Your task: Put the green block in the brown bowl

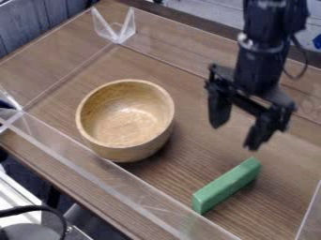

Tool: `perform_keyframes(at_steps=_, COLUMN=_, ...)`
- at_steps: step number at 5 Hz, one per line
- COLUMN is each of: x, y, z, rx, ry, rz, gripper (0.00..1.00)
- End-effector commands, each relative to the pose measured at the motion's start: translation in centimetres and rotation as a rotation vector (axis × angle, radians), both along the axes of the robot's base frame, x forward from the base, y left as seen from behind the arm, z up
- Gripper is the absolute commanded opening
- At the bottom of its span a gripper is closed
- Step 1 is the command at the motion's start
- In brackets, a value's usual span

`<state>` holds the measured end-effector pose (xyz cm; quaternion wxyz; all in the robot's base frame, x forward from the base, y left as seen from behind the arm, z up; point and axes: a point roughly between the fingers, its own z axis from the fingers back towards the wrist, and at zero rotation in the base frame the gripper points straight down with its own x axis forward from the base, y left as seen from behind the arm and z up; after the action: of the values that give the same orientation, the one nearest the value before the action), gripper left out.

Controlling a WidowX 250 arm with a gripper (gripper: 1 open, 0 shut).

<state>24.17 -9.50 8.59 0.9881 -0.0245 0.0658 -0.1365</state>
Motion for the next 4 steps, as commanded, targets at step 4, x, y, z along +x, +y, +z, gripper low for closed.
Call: perform_keyframes(at_steps=4, x=-1.8, y=1.5, z=-4.0, rx=-0.184, ry=-0.113, rz=-0.067, gripper=1.00)
